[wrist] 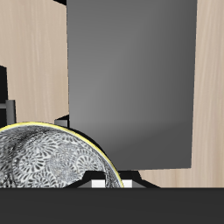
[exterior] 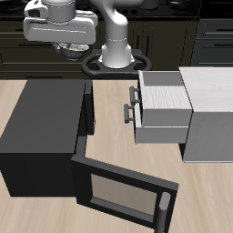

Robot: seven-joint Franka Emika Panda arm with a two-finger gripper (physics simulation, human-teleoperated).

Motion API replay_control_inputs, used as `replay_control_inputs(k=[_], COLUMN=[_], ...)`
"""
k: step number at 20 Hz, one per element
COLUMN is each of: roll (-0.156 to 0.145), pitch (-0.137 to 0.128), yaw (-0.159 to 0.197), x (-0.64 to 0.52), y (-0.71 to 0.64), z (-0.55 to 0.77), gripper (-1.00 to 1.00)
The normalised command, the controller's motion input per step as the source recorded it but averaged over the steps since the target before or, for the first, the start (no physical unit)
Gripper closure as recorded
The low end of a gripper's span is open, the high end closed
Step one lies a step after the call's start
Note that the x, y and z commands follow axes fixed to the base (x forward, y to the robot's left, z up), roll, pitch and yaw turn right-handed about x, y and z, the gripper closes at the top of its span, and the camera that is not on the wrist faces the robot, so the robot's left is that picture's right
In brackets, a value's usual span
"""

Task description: Place the bowl in the top drawer

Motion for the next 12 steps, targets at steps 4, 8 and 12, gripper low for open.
replay_control_inputs(k=[4,8,12], roll=[-0.042,0.044,0.017], pitch=[-0.018,-0.029,-0.038], yaw=[0.022,0.029,0.033], x=[-0.28,-0.26,-0.17], y=[0.34,0.51,0.51], z=[-0.08,-0.09,-0.09], gripper=[1.00,1.00,1.00])
